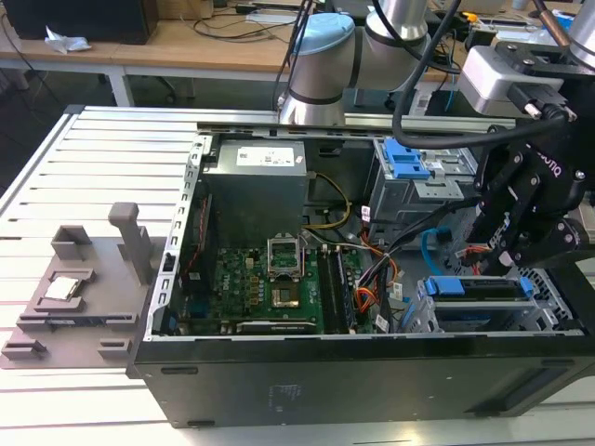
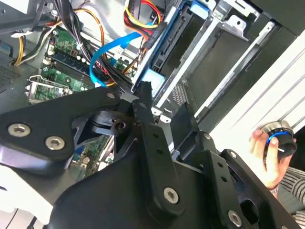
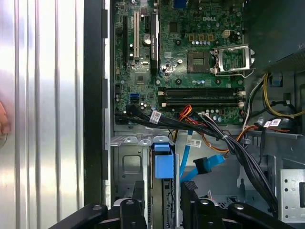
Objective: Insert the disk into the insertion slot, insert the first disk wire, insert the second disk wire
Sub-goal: 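Insert the disk into the insertion slot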
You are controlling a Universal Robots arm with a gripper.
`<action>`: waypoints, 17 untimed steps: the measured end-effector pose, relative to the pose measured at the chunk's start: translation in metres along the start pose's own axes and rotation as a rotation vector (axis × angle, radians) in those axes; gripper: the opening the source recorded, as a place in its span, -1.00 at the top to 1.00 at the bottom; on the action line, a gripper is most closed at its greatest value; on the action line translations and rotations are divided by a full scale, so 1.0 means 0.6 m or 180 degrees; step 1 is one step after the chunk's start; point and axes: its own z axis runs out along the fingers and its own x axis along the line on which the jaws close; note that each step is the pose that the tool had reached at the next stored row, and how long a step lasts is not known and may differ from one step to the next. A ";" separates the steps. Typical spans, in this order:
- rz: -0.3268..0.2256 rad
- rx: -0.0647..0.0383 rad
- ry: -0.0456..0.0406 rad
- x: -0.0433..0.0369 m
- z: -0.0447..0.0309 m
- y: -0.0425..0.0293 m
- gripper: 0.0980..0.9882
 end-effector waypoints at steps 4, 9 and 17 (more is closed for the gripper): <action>0.0000 0.0000 0.0000 0.000 0.000 0.000 0.28; 0.0000 0.0000 0.0000 0.000 0.000 0.000 0.96; 0.0000 0.0000 0.0000 0.000 0.001 0.000 0.98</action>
